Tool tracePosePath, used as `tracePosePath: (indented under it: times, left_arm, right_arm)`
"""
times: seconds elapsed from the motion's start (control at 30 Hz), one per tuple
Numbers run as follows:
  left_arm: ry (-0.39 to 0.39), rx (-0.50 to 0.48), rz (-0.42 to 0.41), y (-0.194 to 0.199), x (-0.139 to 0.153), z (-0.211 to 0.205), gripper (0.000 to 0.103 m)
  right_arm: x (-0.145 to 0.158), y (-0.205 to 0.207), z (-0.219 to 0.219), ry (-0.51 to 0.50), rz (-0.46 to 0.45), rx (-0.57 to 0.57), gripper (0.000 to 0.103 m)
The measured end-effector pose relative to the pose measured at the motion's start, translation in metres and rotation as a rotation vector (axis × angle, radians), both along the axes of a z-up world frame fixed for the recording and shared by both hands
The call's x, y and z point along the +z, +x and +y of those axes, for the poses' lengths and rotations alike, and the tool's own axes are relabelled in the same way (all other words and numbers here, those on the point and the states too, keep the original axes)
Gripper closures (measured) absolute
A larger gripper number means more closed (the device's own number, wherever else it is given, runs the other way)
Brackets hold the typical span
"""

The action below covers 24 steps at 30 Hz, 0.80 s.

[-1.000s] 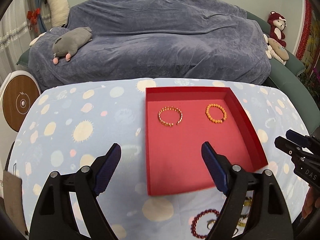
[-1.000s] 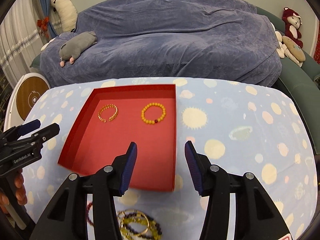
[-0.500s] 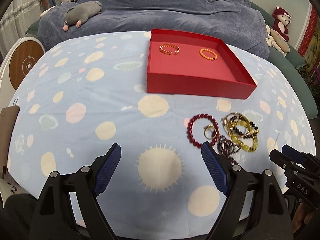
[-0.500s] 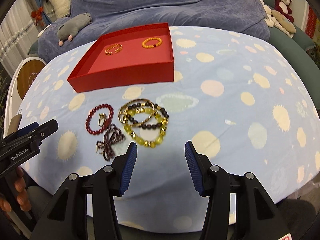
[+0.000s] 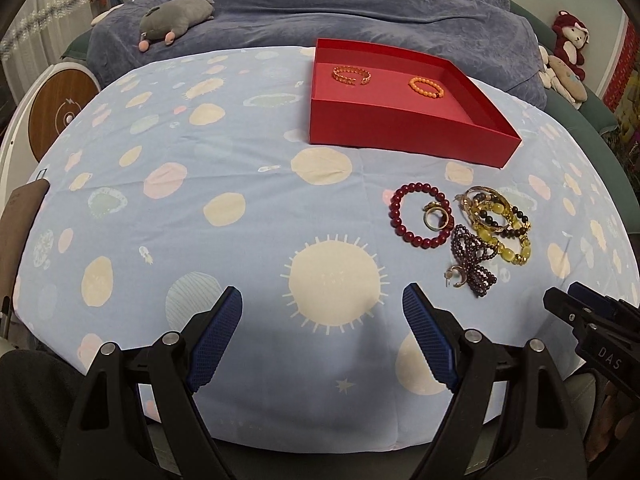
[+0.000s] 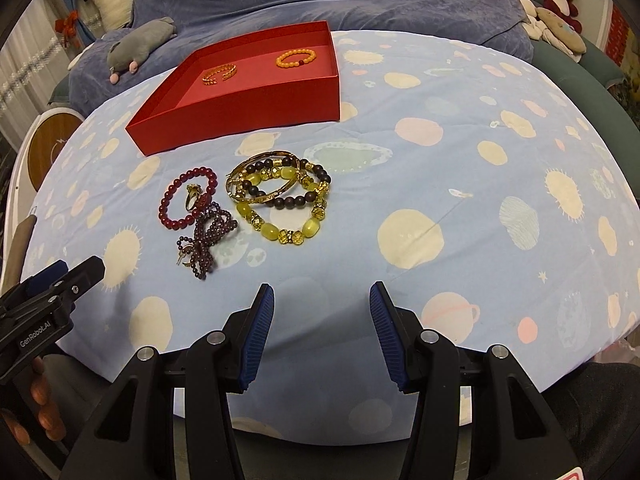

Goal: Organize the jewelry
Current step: 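Withdraw both tools from the box back toward the remaining jewelry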

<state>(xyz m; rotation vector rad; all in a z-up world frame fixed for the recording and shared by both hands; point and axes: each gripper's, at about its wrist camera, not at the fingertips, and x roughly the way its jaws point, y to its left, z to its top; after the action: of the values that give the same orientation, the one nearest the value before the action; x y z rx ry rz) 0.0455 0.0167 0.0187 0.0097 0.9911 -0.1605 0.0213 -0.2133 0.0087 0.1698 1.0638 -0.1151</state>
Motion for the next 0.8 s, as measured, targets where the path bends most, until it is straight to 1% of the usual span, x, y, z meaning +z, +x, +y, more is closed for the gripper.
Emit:
tracePosePath:
  times: [0.13,0.33,0.43,0.53,0.6,0.63,0.67,0.7,0.77,0.8]
  left_arm:
    - [-0.003,0.026,0.007,0.007,-0.002,0.004,0.024]
    - [-0.012,0.042,0.011,0.015,-0.002,0.006,0.025]
    - [-0.018,0.045,0.015,0.019,-0.002,0.006,0.025]
    - [-0.028,0.05,0.016,0.022,-0.001,0.006,0.025]
    - [-0.031,0.051,0.017,0.024,0.0,0.006,0.024]
    - [-0.032,0.05,0.018,0.025,0.0,0.005,0.025]
    - [-0.032,0.049,0.019,0.026,0.0,0.004,0.025]
    - [-0.032,0.048,0.02,0.027,-0.001,0.004,0.025]
    - [-0.036,0.047,0.023,0.029,-0.001,0.002,0.025]
    - [-0.039,0.045,0.024,0.03,-0.001,0.001,0.025]
  right_arm:
    - [-0.003,0.016,-0.004,-0.013,0.001,-0.009,0.054]
    - [-0.007,0.042,-0.008,0.001,0.001,-0.022,0.054]
    - [-0.011,0.051,-0.006,-0.013,0.009,-0.012,0.057]
    - [-0.019,0.055,-0.006,-0.013,0.034,-0.009,0.069]
    - [-0.02,0.053,-0.009,-0.003,0.026,-0.01,0.071]
    - [-0.02,0.052,-0.01,-0.006,0.026,-0.005,0.073]
    - [-0.02,0.051,-0.011,-0.01,0.028,-0.003,0.078]
    - [-0.02,0.05,-0.013,-0.011,0.029,-0.002,0.082]
    - [-0.019,0.047,-0.021,0.01,0.033,-0.011,0.093]
    - [-0.019,0.044,-0.025,0.024,0.036,-0.021,0.094]
